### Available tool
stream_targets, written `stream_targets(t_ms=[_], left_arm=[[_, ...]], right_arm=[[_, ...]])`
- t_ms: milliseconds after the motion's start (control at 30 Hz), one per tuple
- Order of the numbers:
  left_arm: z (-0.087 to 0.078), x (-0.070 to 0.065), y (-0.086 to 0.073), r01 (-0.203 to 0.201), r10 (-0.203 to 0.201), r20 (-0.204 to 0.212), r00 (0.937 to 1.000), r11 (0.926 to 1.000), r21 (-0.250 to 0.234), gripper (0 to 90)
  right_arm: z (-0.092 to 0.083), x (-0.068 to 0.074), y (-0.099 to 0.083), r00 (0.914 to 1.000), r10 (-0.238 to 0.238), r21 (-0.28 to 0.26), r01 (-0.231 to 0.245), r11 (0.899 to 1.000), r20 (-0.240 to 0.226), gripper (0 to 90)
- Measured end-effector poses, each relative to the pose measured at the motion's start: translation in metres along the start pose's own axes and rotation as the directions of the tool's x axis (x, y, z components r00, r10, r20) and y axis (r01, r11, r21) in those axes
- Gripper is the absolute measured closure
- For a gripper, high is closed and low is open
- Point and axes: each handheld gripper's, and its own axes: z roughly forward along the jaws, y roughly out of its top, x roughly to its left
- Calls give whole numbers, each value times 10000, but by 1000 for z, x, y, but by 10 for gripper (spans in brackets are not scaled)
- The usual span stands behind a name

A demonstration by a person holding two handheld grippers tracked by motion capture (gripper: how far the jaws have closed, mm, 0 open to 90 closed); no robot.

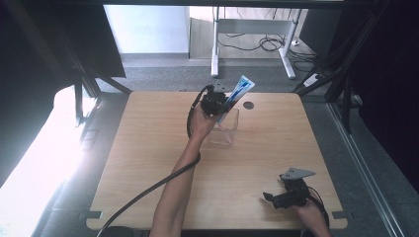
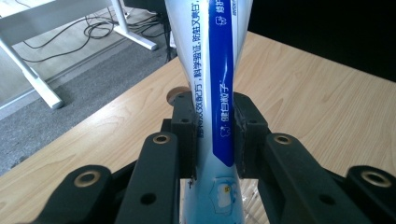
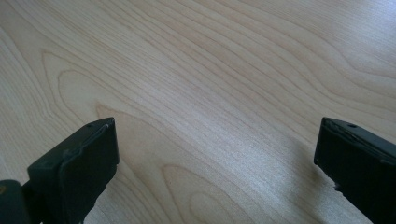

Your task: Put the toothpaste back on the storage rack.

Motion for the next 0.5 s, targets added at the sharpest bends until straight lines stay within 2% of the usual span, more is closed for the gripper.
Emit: stream_targets(t_ms=[500], left_arm=[[9, -7, -17, -304, 303, 49, 9995, 9992, 259, 735]], right_arm=[[1, 1, 0, 10000, -31, 57, 31, 10000, -22, 2]])
